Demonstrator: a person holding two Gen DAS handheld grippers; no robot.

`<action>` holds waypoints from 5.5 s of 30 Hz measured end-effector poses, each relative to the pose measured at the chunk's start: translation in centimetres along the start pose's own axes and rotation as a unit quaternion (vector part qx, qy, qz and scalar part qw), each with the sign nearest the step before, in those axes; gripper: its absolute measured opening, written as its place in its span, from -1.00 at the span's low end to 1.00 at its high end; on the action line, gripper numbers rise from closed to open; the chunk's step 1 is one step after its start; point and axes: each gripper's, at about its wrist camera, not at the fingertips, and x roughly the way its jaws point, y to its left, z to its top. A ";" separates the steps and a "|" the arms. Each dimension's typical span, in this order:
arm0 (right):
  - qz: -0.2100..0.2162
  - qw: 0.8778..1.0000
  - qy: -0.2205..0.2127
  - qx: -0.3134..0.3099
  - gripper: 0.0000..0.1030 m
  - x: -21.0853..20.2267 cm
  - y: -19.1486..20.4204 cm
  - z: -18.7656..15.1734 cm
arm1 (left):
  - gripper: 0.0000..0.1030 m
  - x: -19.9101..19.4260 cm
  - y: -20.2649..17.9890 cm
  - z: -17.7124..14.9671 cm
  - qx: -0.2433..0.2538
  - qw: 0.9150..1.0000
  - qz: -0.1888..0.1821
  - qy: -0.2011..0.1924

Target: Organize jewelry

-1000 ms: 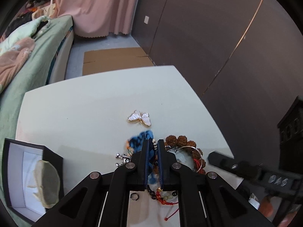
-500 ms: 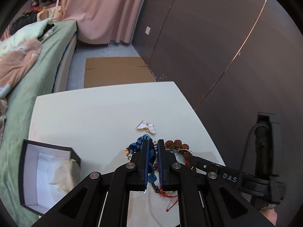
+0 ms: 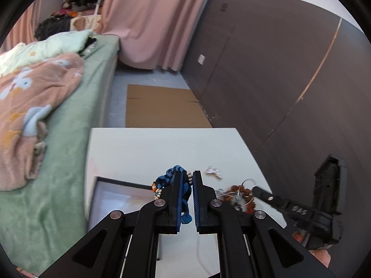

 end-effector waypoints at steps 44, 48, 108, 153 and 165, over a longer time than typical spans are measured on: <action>0.055 0.998 -0.035 -0.008 0.48 -3.1 0.9 -1.0 | 0.77 -1.9 0.6 -1.7 -0.043 0.998 -0.010 -0.042; 0.035 0.999 -0.036 0.003 0.48 -4.6 -1.4 -0.3 | 0.77 -0.5 -1.1 -2.1 -0.025 0.999 -0.025 -0.025; -0.118 0.988 0.083 0.048 -0.08 1.0 -5.5 0.2 | -0.76 1.7 -8.9 2.5 0.030 0.991 -0.129 0.004; 0.150 0.986 0.062 -0.034 -0.59 3.3 6.3 -4.5 | -0.76 -9.2 -7.8 7.0 0.053 0.989 -0.101 -0.094; 0.171 0.982 0.077 -0.020 -0.60 4.6 6.7 -4.5 | -0.76 -12.2 -7.2 7.8 0.035 0.986 -0.108 -0.122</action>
